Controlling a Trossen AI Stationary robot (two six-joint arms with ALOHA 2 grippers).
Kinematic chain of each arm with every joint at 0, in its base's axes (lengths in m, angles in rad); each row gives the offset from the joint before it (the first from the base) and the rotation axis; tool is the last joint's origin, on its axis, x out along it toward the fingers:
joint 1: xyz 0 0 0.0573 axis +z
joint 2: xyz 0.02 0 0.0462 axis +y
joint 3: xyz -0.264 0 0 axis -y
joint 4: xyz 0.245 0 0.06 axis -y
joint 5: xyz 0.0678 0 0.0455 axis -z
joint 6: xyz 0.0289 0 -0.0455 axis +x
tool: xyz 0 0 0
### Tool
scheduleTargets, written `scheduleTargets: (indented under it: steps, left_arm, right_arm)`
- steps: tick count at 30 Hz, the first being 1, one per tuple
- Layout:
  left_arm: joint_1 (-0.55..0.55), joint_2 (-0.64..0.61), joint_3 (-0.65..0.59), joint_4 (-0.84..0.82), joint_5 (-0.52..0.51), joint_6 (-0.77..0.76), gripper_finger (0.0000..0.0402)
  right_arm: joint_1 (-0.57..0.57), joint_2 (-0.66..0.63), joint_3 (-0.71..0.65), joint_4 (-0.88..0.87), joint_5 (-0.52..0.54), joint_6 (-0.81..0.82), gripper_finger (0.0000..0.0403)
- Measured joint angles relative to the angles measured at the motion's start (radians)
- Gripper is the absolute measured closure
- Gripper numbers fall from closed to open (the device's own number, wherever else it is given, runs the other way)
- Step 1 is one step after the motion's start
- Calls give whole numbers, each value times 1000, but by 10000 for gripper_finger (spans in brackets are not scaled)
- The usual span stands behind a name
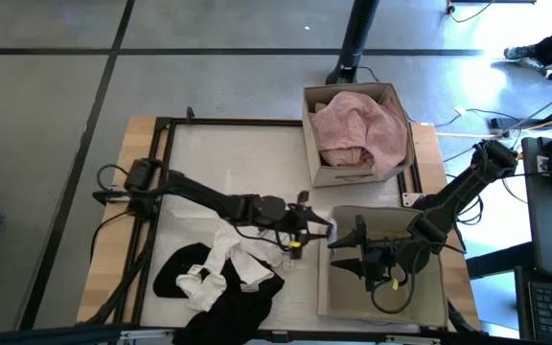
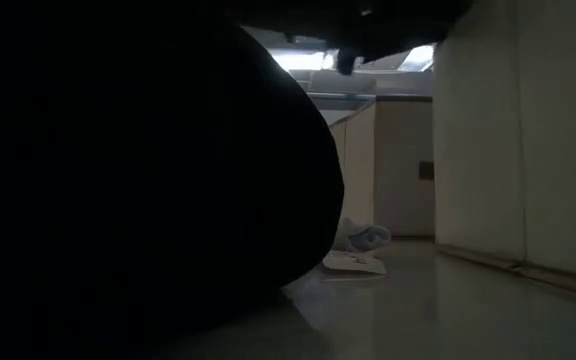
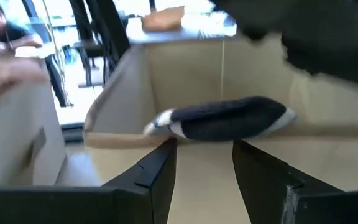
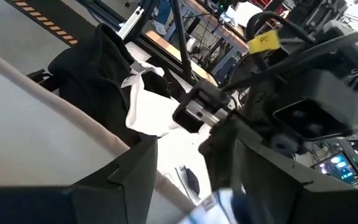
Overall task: Sort clothes
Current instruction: Put the white striped sock into the bottom laundry organizer
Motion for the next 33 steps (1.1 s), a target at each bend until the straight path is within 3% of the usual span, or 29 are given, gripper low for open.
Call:
scheduleTargets:
  steps: [5,11,17,20,24,33]
  left_arm:
    - [1,12,61,21,0,24,254]
    - [-10,-69,60,-145,0,49,254]
    - [-33,-178,60,-588,-41,71,254]
    - [-48,-234,60,-794,-122,38,254]
    - [-53,-258,50,-1023,-132,-28,254]
    - [-48,-194,-117,-870,-73,-50,254]
  right_arm:
    - [0,0,0,0,0,1,187]
    - [0,0,0,-4,0,1,187]
    - [0,0,0,-10,0,1,187]
    - [0,0,0,-11,0,1,187]
    - [0,0,0,-10,0,1,187]
    - [0,0,0,-11,23,-24,187]
